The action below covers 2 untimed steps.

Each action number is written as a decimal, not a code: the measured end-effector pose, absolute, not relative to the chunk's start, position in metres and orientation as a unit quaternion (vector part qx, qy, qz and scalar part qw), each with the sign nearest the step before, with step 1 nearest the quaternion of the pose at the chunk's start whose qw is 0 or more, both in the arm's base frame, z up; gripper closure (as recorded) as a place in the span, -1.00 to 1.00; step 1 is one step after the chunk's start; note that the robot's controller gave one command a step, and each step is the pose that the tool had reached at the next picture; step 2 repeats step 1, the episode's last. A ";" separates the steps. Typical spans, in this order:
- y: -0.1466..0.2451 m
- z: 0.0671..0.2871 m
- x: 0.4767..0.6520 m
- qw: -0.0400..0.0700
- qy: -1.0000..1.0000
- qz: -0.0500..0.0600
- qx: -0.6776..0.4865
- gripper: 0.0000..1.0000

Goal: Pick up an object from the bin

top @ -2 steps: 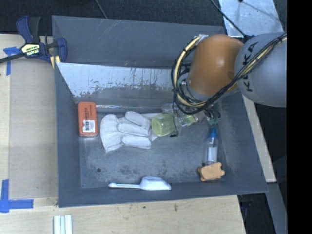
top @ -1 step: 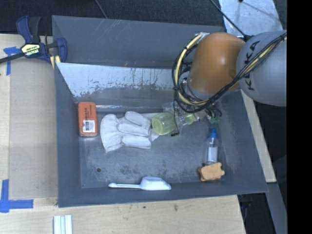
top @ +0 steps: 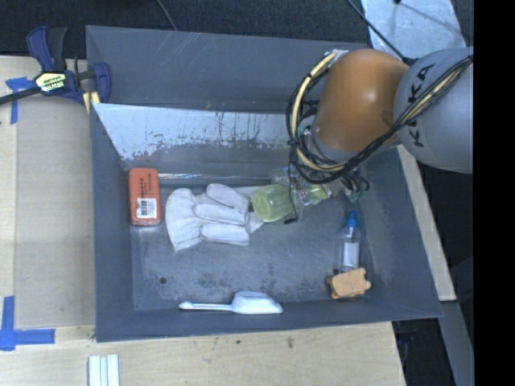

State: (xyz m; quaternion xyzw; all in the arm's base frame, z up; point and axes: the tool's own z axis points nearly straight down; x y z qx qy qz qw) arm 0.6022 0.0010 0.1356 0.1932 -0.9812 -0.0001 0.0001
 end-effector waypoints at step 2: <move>0.001 0.150 0.603 -0.001 -0.981 0.000 0.193 1.00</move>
Offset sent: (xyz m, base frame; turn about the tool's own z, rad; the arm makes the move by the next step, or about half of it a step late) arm 0.0002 0.0000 0.0039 0.0000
